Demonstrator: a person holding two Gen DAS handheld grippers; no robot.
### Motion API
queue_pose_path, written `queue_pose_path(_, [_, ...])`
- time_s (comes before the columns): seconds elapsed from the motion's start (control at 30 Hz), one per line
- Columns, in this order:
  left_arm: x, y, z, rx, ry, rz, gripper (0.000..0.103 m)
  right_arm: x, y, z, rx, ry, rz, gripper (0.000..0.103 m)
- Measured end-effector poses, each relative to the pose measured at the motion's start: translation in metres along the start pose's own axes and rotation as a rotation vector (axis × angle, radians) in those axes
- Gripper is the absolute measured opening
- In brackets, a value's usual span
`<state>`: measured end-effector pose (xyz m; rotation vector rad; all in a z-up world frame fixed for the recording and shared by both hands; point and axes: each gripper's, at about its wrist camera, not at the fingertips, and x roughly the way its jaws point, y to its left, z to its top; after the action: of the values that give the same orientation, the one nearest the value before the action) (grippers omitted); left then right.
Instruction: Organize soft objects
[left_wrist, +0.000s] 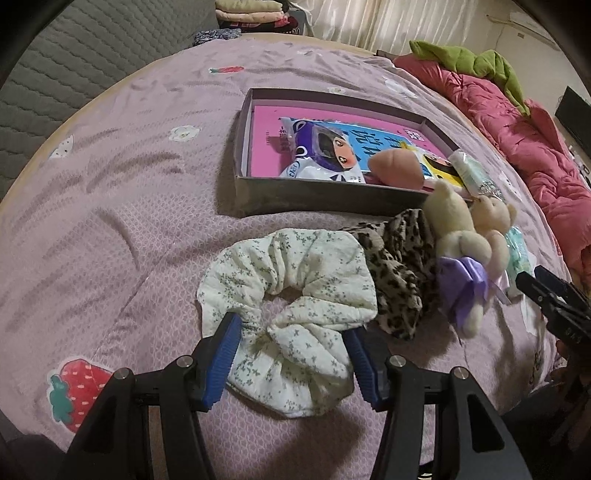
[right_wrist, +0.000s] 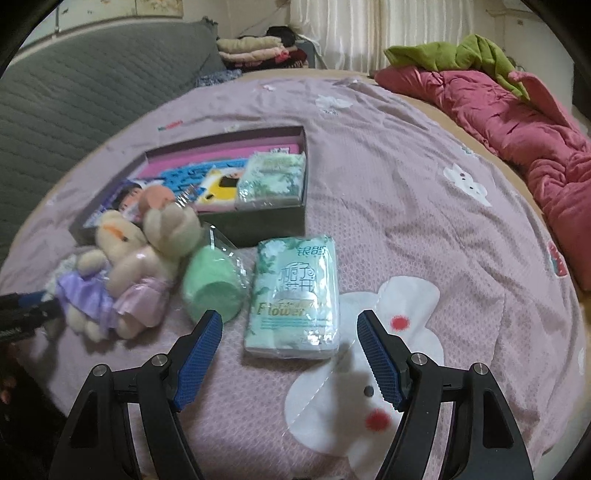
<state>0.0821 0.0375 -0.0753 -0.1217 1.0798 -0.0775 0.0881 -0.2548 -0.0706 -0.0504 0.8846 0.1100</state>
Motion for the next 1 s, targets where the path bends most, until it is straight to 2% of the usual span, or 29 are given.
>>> queue_pose_path(0.07, [0.002, 0.002, 0.002, -0.009, -0.001, -0.003, 0.057, 0.006, 0.002, 0.0, -0.038, 0.006, -0.057, 0.077])
queue_pose_path(0.63, [0.014, 0.007, 0.012, -0.036, 0.002, -0.019, 0.057, 0.039, -0.002, 0.012, -0.021, 0.035, -0.076, 0.077])
queue_pose_path(0.7, [0.015, 0.008, 0.013, -0.042, 0.003, -0.023, 0.057, 0.04, -0.002, 0.013, -0.019, 0.038, -0.063, 0.072])
queue_pose_path(0.83, [0.018, 0.008, 0.015, -0.045, 0.004, -0.023, 0.057, 0.039, -0.003, 0.014, -0.023, 0.034, -0.053, 0.054])
queue_pose_path(1.0, [0.02, 0.011, 0.018, -0.061, -0.002, -0.035, 0.057, 0.035, -0.009, 0.016, 0.017, 0.024, -0.027, 0.051])
